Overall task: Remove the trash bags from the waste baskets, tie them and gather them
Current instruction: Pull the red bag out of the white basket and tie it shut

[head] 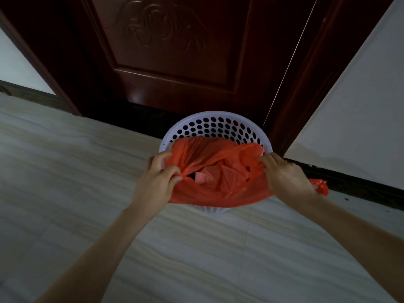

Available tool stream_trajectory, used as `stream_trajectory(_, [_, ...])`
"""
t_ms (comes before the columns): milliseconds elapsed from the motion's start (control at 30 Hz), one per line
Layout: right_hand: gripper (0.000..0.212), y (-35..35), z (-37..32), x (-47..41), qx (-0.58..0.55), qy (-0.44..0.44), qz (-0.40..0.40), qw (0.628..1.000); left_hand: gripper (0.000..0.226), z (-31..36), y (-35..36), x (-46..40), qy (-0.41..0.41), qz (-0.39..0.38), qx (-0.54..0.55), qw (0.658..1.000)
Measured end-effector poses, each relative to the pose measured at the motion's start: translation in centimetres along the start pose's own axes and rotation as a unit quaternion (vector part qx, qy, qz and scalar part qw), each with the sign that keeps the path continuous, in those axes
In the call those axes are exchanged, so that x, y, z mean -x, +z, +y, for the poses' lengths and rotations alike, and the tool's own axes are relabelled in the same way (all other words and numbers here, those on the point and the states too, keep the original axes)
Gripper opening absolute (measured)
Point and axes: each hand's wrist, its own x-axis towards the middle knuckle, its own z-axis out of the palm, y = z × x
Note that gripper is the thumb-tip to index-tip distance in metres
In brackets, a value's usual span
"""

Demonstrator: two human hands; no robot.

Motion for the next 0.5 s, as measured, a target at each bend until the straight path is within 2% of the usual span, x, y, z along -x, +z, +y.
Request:
stream_trajectory(100, [0.061,0.1,-0.5,0.5,-0.039,-0.056,0.006,0.998,0.009,0.5,0.3,0.6,-0.070,0.014,-0.075,0.995])
stream_trajectory(167, [0.065,0.0,-0.4,0.8,-0.035,-0.122,0.004,0.992,0.007,0.8,0.3,0.9,-0.097,0.010,-0.108,0.989])
stream_trajectory(233, [0.050,-0.1,-0.2,1.1,-0.008,-0.205,-0.003,0.979,0.009,1.1,0.1,0.9,-0.103,0.002,-0.116,0.988])
stream_trajectory(267, [0.036,0.0,-0.1,1.5,0.003,-0.236,-0.018,0.972,0.012,1.2,-0.2,0.8,-0.098,-0.003,-0.111,0.989])
stream_trajectory(300, [0.032,0.0,0.1,1.8,0.012,-0.251,-0.031,0.967,0.017,1.3,-0.4,0.7,-0.091,-0.010,-0.102,0.991])
stream_trajectory(367, [0.047,0.2,0.5,2.4,0.036,-0.251,-0.068,0.965,0.040,1.1,-1.0,0.3,-0.087,-0.031,-0.093,0.991])
stream_trajectory(433, [0.042,0.3,0.7,2.5,0.045,-0.245,-0.062,0.967,0.074,0.8,-1.7,0.1,-0.071,-0.062,-0.127,0.987])
stream_trajectory(500, [0.036,0.4,0.8,2.2,0.029,-0.234,-0.059,0.970,0.098,0.9,-2.1,0.3,-0.026,-0.112,-0.172,0.978])
